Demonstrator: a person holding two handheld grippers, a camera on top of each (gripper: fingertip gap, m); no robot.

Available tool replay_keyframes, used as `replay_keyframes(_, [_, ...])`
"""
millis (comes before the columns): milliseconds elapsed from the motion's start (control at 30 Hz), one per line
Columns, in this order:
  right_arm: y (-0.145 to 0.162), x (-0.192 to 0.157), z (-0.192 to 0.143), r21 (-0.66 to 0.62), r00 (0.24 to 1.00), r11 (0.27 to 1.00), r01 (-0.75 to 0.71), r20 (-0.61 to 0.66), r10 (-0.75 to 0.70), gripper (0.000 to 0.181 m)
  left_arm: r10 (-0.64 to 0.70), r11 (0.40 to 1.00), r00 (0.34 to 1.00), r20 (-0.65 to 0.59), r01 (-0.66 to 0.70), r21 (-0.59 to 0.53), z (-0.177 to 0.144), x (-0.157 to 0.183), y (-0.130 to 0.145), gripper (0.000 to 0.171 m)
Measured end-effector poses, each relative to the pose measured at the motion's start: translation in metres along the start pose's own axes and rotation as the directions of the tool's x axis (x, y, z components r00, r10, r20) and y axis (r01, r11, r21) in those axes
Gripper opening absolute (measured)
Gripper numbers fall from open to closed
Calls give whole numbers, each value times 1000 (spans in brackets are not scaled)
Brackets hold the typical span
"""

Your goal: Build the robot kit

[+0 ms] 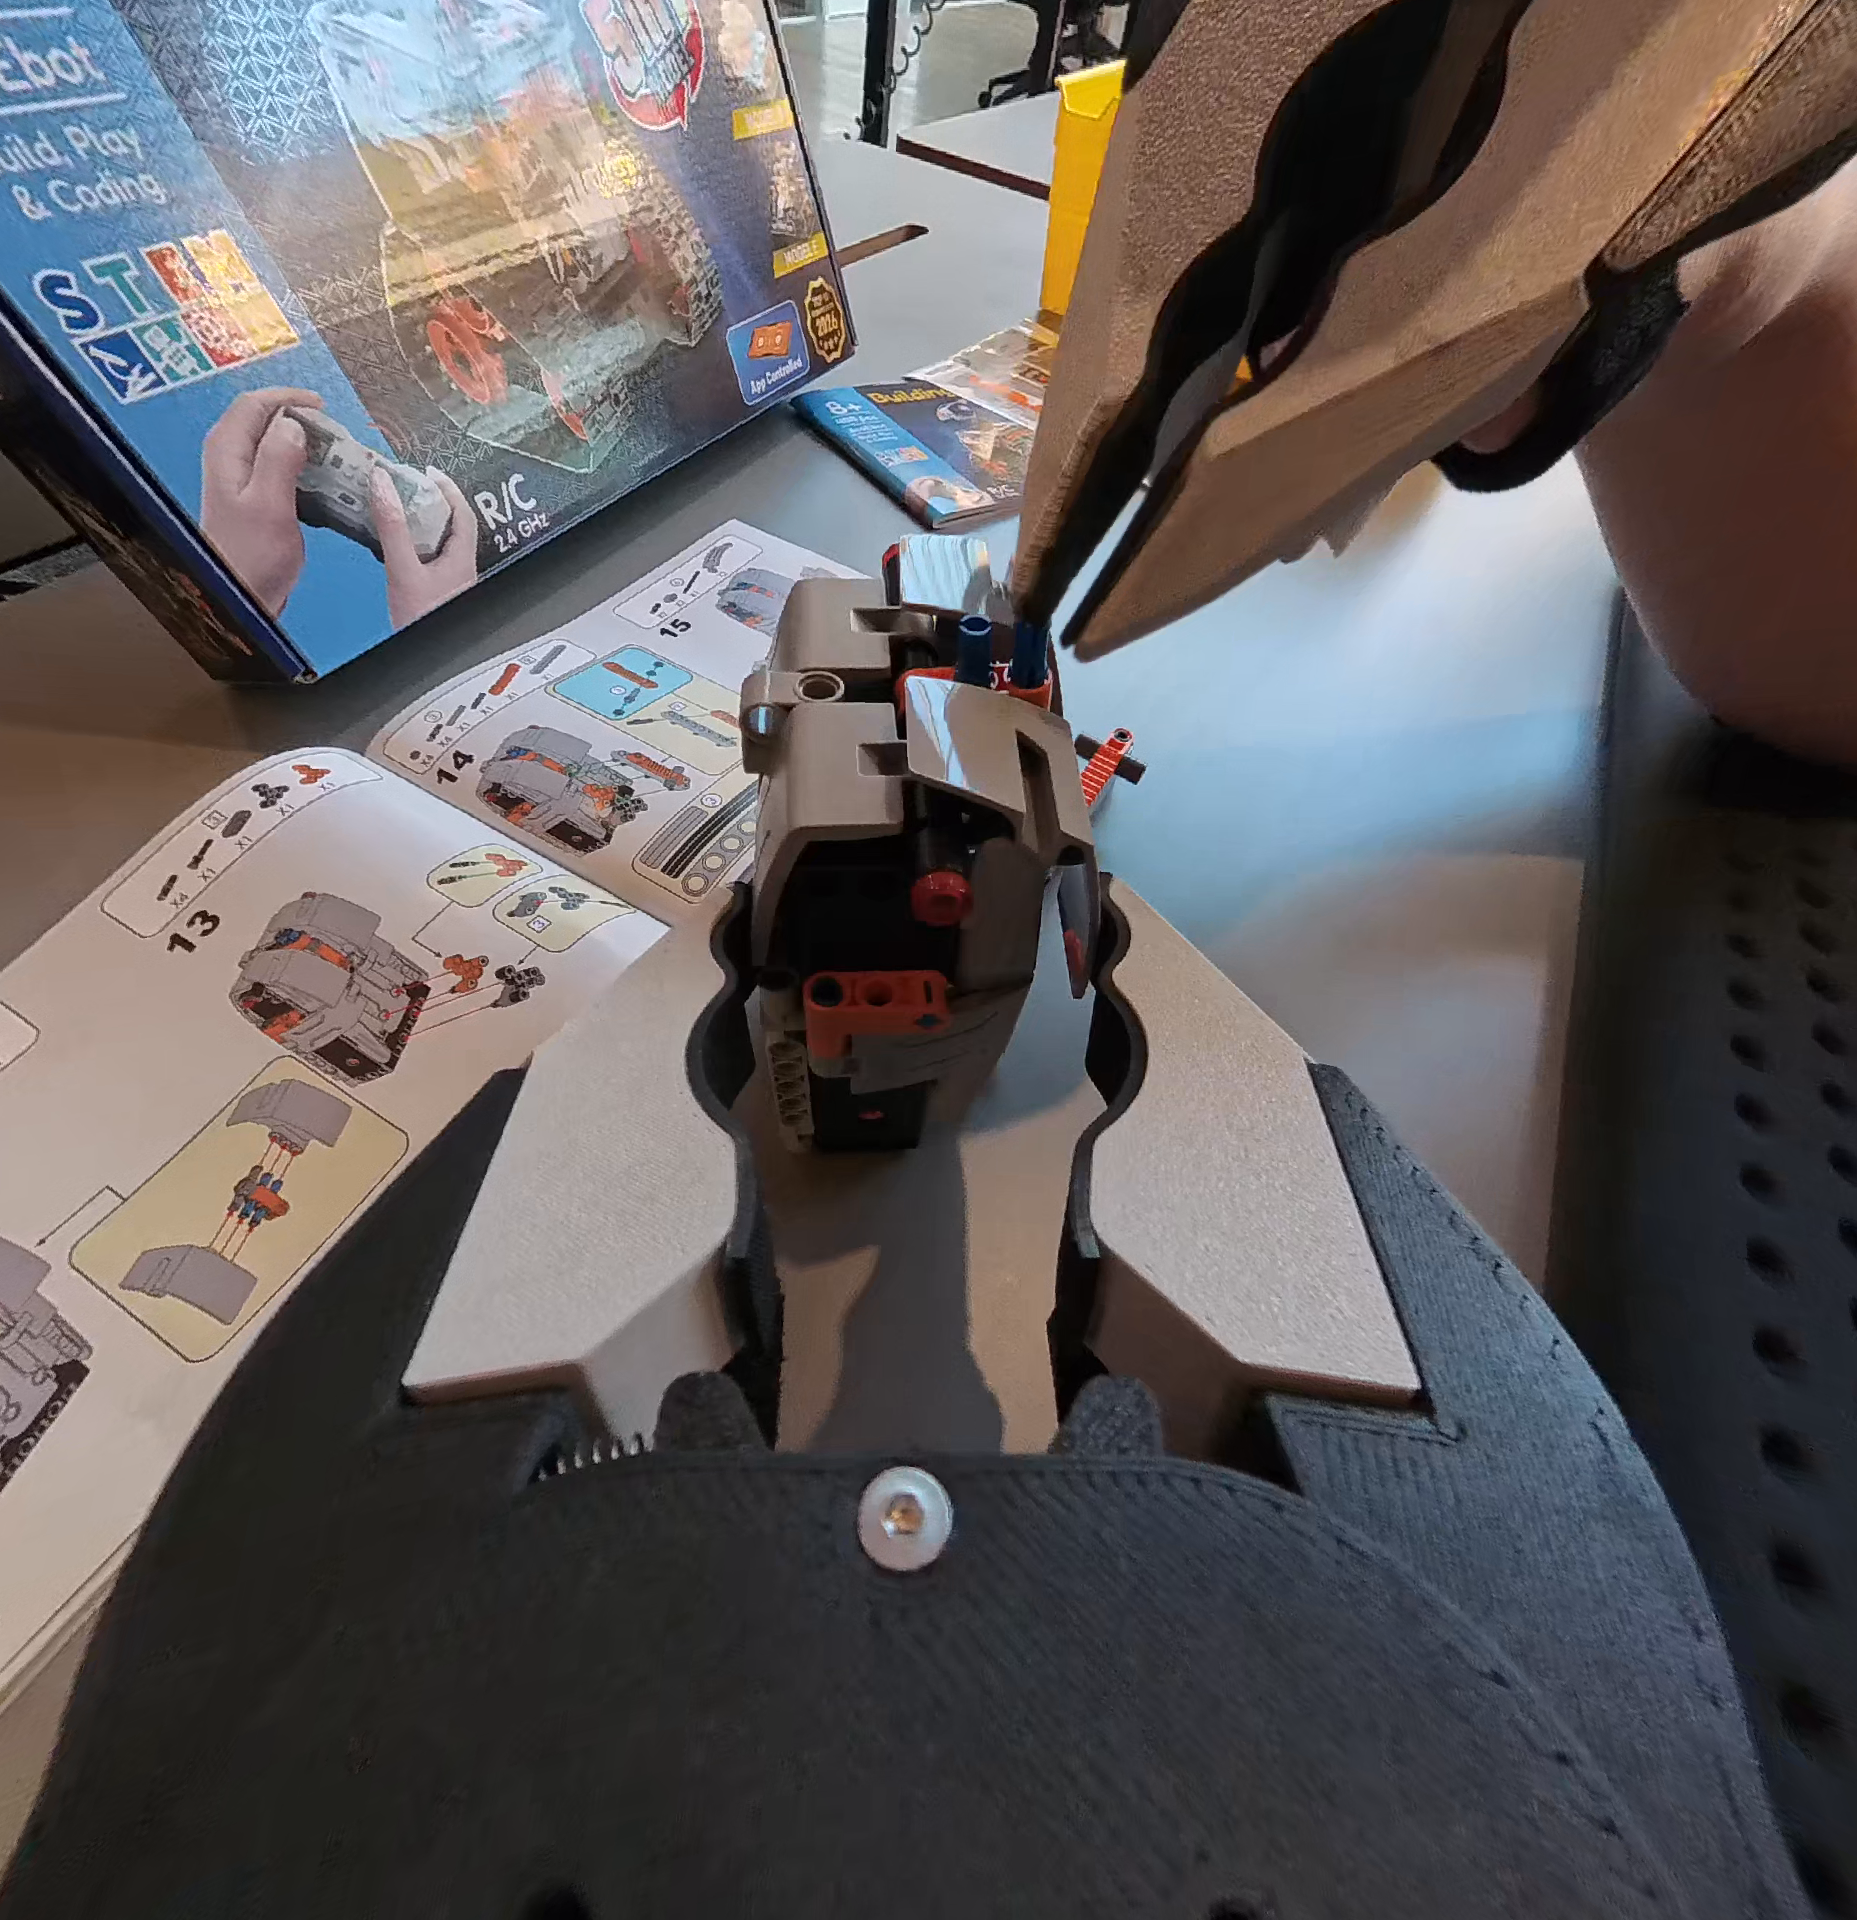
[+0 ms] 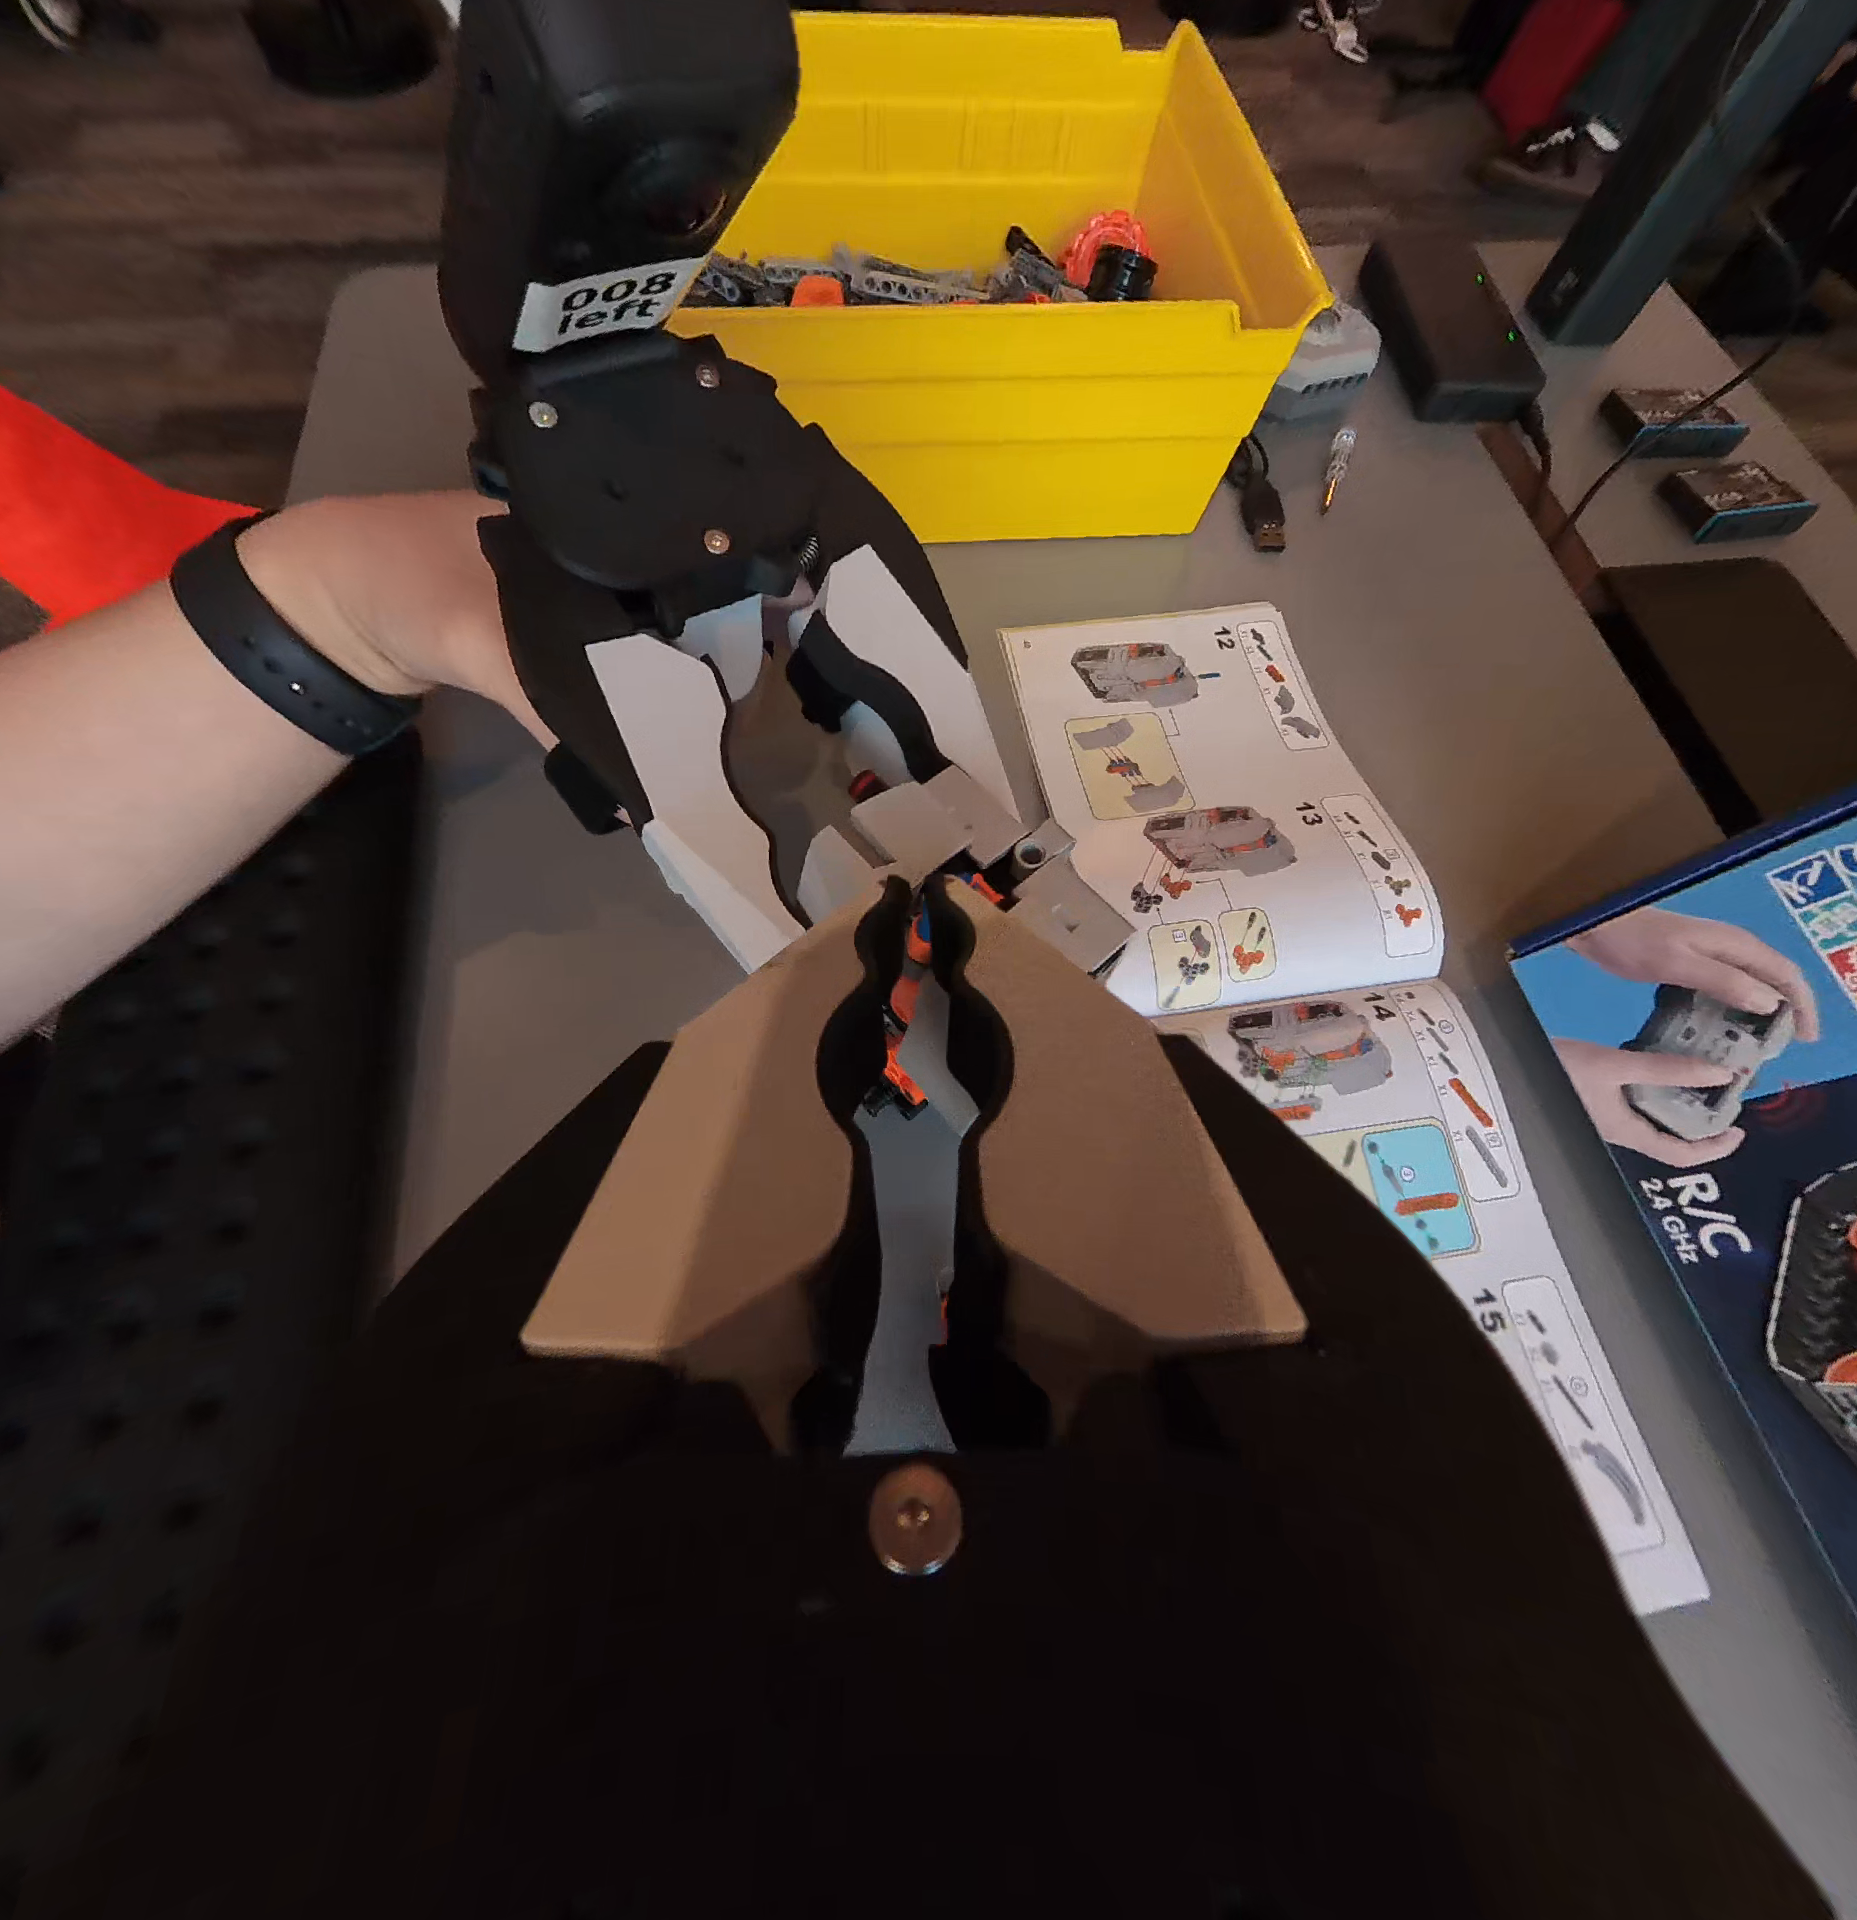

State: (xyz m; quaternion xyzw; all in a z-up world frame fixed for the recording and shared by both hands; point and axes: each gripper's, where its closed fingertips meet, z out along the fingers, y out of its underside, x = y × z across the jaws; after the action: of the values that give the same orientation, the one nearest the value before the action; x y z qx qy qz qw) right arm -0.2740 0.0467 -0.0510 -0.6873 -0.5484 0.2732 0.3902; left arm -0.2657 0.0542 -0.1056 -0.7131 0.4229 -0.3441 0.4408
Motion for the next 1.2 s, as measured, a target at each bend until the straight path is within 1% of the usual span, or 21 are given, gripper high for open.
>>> replay_keyframes(67, [1,4,-1,-15,1000,1000,-11,-23,10,2,3,1000,1000,1,-3,-2,1,0,0,64])
replay_keyframes(267, [2,3,0,-24,999,999,-39,-22,39,3,8,1000,1000,-2,-8,-6,1,1,0,64])
replay_keyframes(367, [1,6,-2,-34,998,999,-38,-53,36,7,8,1000,1000,-5,-8,-7,2,2,-1,64])
replay_keyframes(533, [8,0,0,-77,998,995,-64,-17,63,7,-3,1000,1000,-11,3,-6,2,2,-1,64])
replay_keyframes(700, [11,1,1,-101,999,994,-42,-31,39,5,-8,1000,1000,-14,8,-3,2,2,-1,64])
replay_keyframes(733, [11,2,1,-96,998,994,-51,-35,47,5,-5,1000,1000,-11,5,-4,2,2,-2,64])
replay_keyframes(867, [9,2,3,-82,988,984,-156,-31,154,6,-10,1000,1000,-5,10,-4,2,1,-1,63])
replay_keyframes(967, [9,4,3,-85,980,977,-197,-58,192,3,-9,1000,1000,0,9,-2,2,0,-2,63])
replay_keyframes(1033, [10,4,2,-91,981,978,-189,-70,183,3,-7,1000,1000,3,7,-11,3,0,-1,63])
replay_keyframes(1100, [11,3,2,-109,987,983,-151,-79,143,4,9,1000,1000,9,-9,-16,3,0,-1,63])
replay_keyframes(1200, [12,3,2,-133,990,986,-97,-113,82,4,0,1000,1000,6,0,-3,3,0,-2,63])
